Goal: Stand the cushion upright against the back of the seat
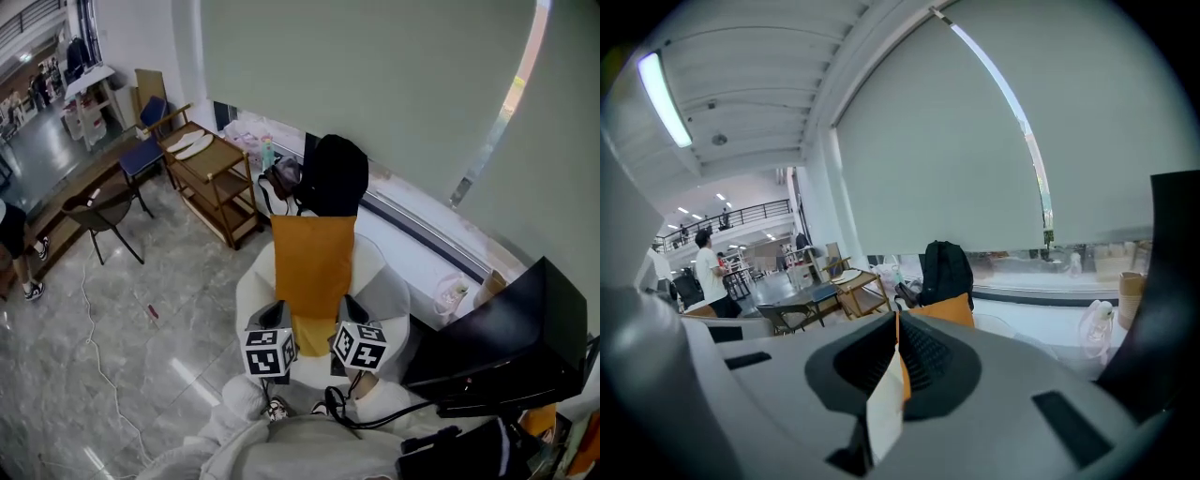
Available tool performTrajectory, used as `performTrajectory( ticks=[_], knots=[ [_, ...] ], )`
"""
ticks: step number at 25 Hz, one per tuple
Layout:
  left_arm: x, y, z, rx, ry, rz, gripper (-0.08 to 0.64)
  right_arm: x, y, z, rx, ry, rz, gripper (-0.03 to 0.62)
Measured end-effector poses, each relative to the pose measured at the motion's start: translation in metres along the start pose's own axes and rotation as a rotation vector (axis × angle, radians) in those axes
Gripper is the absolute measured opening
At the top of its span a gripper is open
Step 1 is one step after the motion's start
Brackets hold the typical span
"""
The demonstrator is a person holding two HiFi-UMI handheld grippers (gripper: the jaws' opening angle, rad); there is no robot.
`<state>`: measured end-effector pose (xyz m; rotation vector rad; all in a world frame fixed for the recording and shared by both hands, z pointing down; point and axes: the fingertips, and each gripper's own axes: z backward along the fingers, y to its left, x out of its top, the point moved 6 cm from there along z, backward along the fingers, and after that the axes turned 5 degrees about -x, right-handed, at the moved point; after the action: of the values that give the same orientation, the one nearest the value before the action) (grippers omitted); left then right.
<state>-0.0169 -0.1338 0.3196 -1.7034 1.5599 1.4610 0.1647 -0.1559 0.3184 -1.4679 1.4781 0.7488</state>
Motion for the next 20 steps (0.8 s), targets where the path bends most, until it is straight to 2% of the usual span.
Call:
performTrajectory(
  ticks=[5, 10, 20],
  knots=[
    [-0.001, 0.003, 0.006, 0.038, -0.002, -0.007, -0.005, -0.004, 0.008, -0.003, 0.041, 0.013, -0.007, 0.065],
    [-0.005, -0.005, 0.001, 0.05, 0.004, -0.004, -0.005, -0.003, 0.003, -0.004, 0.082, 0.034, 0.039, 0.061],
    [-0.01, -0.004, 0.012, 0.069, -0.008, 0.007, -0.005, -0.008, 0.007, 0.001, 0.096, 0.049, 0.056, 0.061]
  ],
)
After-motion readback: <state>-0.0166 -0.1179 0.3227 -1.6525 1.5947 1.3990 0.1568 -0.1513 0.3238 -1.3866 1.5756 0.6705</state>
